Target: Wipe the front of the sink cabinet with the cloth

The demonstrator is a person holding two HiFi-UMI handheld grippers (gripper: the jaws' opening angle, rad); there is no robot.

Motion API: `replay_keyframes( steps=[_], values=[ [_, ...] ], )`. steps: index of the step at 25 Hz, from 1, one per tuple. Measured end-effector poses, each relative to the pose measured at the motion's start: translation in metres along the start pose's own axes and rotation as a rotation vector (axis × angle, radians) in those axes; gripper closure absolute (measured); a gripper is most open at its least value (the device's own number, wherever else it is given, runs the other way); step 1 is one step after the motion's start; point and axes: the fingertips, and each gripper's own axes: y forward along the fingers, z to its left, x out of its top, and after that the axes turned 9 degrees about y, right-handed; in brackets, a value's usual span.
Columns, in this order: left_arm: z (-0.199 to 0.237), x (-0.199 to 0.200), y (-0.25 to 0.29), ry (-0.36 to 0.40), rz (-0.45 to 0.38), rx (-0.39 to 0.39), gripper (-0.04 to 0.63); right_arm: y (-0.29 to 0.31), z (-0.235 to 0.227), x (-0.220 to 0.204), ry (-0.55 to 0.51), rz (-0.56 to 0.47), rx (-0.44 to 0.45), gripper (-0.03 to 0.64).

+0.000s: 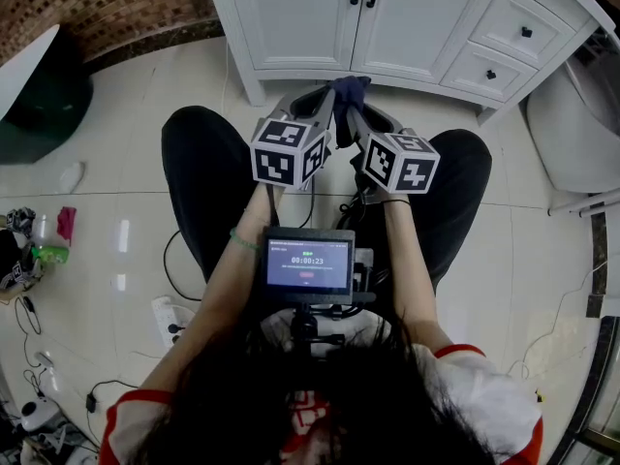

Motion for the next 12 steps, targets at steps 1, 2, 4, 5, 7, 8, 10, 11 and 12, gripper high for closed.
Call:
replay_keyframes(
  steps=[1, 2, 4, 5, 7, 8, 10, 11, 12],
  values=[
    [-0.001, -0.003, 0.000, -0.003, 0.000, 0.001, 0.575, 0.000, -0.002, -0.003, -0.008, 0.006, -0.005, 0.555],
    [-0.001, -0.007, 0.000, -0.005, 0.001, 0.002, 0.575, 0.000, -0.003, -0.006, -0.013, 0.012, -0.009, 0.555],
    [-0.001, -0.015, 0.000, -0.009, 0.010, 0.006, 0.575, 0.001, -0.006, -0.013, -0.020, 0.024, -0.017, 0.557],
    [-0.001, -0.019, 0.000, -0.014, 0.015, 0.007, 0.575, 0.001, -0.007, -0.016, -0.023, 0.030, -0.020, 0.556],
    [-0.002, -0.027, -0.001, -0.026, 0.024, 0.007, 0.575, 0.001, -0.008, -0.021, -0.028, 0.041, -0.022, 0.557],
    [-0.003, -0.030, -0.002, -0.028, 0.029, 0.006, 0.574, 0.001, -0.008, -0.024, -0.030, 0.046, -0.021, 0.557],
    [-0.005, -0.034, -0.003, -0.029, 0.036, 0.004, 0.575, 0.001, -0.008, -0.025, -0.031, 0.051, -0.020, 0.557],
    [-0.006, -0.035, -0.003, -0.030, 0.038, 0.002, 0.575, 0.001, -0.008, -0.026, -0.031, 0.053, -0.020, 0.557],
    [-0.006, -0.036, -0.003, -0.032, 0.040, 0.001, 0.575, 0.001, -0.008, -0.026, -0.030, 0.054, -0.020, 0.557]
  ],
)
